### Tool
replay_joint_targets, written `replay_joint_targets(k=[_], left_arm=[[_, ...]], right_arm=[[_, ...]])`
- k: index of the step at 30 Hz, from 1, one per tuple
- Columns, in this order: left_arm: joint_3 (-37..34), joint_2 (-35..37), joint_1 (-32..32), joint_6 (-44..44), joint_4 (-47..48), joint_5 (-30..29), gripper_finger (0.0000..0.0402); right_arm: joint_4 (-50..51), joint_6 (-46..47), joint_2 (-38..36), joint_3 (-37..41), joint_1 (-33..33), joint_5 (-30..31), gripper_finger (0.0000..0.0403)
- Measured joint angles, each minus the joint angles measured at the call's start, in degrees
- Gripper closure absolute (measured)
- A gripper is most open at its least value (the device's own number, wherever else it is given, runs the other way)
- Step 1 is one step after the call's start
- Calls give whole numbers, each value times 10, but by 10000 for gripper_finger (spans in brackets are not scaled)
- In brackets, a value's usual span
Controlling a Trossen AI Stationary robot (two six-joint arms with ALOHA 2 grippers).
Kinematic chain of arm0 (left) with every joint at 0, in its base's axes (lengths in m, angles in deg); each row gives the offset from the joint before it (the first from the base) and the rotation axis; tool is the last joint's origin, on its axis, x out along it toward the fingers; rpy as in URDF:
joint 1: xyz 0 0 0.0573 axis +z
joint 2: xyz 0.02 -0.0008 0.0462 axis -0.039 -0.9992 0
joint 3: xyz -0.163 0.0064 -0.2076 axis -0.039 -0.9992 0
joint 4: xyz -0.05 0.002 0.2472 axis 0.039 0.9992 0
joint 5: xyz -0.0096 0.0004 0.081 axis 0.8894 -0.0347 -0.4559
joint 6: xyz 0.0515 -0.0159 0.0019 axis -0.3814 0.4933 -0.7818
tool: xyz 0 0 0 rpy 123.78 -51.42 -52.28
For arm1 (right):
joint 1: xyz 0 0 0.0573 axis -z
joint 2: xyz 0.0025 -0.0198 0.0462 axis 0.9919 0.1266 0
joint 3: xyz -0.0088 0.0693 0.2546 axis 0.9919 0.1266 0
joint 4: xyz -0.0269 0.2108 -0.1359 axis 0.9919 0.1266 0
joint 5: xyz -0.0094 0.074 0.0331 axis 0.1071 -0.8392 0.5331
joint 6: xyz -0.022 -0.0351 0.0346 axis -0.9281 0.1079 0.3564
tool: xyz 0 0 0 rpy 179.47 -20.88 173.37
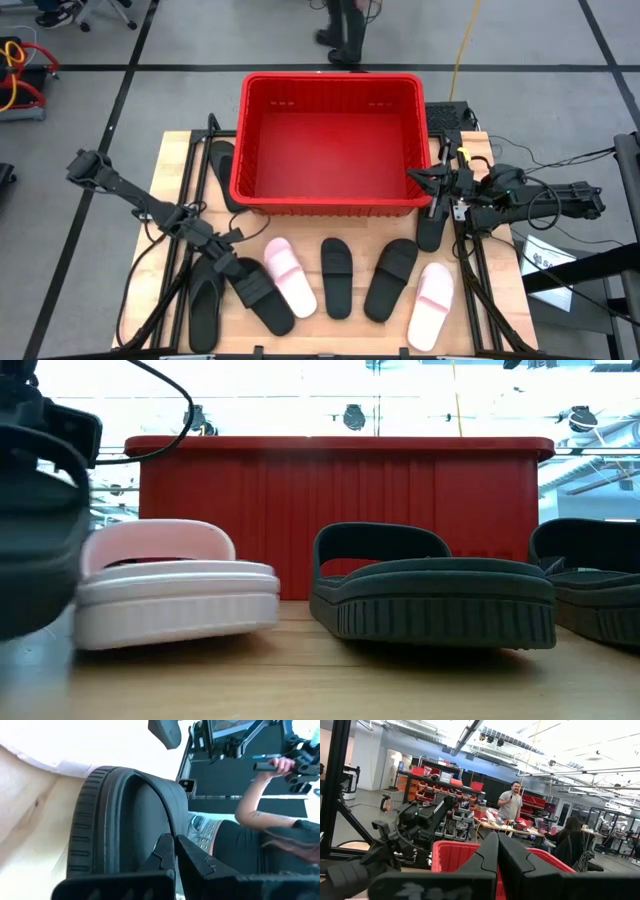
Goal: Pick and place slides into bin
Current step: Put the black slide into the red bin
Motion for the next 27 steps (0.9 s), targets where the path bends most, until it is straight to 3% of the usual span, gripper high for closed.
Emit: replay_joint_targets(k=[6, 14, 27], left_arm=[[27, 2, 36, -40, 3, 0, 401], [93, 2, 70, -115, 130, 6, 401], [123, 2, 71, -119, 149, 0, 401]], right_arm=[[10, 0, 1, 0, 0, 0, 403], [13, -17, 10, 0, 0, 0, 403], [12, -92, 10, 0, 0, 0, 403]])
